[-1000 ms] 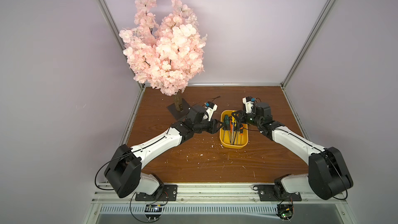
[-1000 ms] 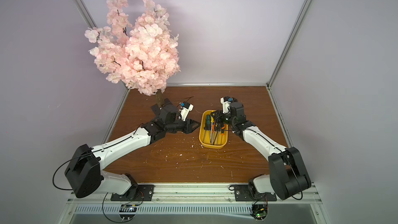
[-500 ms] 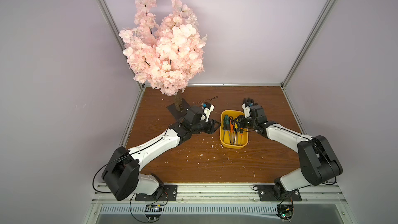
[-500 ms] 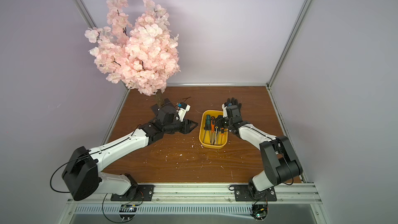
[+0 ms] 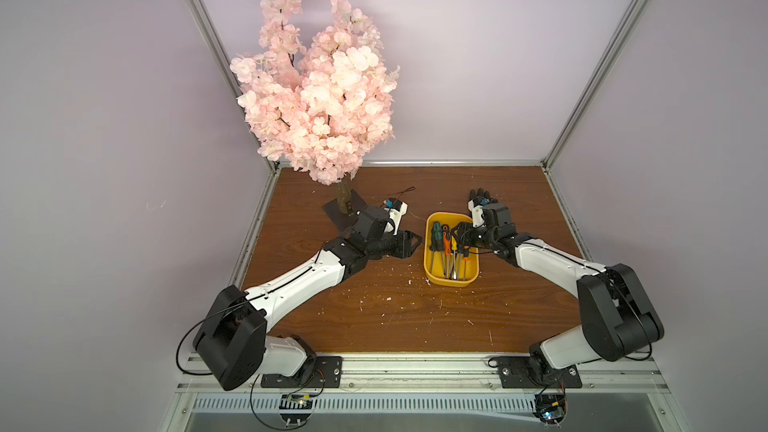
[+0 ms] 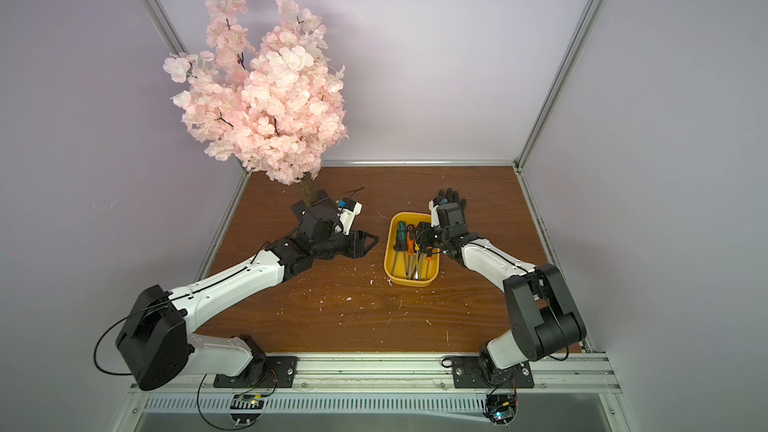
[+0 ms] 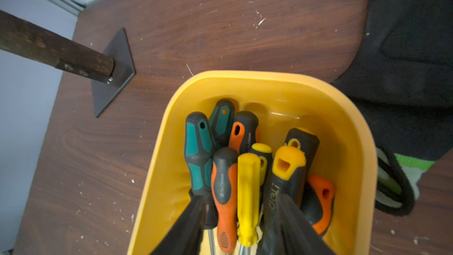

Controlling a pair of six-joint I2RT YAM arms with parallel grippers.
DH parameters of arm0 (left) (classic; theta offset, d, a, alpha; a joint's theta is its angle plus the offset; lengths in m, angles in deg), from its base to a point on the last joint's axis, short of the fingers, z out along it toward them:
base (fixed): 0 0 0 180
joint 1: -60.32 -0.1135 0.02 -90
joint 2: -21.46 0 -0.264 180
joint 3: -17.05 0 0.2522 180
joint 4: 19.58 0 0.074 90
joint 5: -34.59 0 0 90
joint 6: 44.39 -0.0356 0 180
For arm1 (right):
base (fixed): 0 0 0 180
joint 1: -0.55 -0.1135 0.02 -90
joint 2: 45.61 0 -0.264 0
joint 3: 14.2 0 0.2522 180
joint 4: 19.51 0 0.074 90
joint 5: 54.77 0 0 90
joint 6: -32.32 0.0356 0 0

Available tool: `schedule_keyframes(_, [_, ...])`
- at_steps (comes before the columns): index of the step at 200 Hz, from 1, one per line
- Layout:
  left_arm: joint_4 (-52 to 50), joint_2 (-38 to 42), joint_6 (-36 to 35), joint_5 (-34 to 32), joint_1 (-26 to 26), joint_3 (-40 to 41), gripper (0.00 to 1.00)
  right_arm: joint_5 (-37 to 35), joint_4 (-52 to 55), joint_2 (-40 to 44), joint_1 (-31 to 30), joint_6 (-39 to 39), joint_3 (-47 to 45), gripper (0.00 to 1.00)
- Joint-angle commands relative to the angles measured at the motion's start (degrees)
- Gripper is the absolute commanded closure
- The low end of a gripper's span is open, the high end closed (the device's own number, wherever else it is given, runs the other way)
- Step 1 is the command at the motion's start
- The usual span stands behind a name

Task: Put the screwdriver on the desktop into the storage box
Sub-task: Place the screwdriver in the storage box.

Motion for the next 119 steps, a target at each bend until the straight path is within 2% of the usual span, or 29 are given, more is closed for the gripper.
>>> schedule_keyframes(1, [-2.4,2.3,0.3,-5.6,-2.1,0.6,0.32,-2.7,1.4,4.1,-0.1,-2.7,3.6,0.33])
schedule_keyframes(6, [-2.7,2.8,0.2,-6.6,-2.3,0.8,0.27,-3.3,1.6,4.6,-0.1,-3.2,3.7,0.26])
schedule_keyframes(10, [-2.8,3.3,0.2,-8.1,-2.4,1.0,0.24,-3.8,1.6,5.1,-0.1,-3.5,3.8,0.05])
schedule_keyframes(13, [-2.9,3.8,0.2,-9.1,-2.4,1.2,0.22,-4.1,1.7,5.4,0.0,-3.9,3.8,0.01])
schedule_keyframes(19, [-2.9,4.6,0.2,-11.3,-2.5,1.7,0.20,-4.8,1.7,6.0,0.1,-4.4,3.9,0.01])
schedule_keyframes(36, [-3.5,7.2,-0.7,-18.5,-2.9,3.2,0.05,-6.6,1.8,7.5,0.7,-6.0,3.8,0.01])
schedule_keyframes(75, [-3.8,12.5,-1.2,-24.2,-10.9,7.5,0.02,-10.6,0.8,10.9,4.3,-8.6,2.2,0.01])
schedule_keyframes(99, [-4.3,15.5,-3.3,-33.4,-15.0,9.7,0.00,-15.6,-3.1,15.4,7.4,-10.5,-1.7,0.01])
schedule_keyframes(119, [-2.0,17.4,-7.5,-41.4,-17.8,13.1,0.00,-23.6,-9.8,20.7,8.9,-13.1,-7.9,0.01])
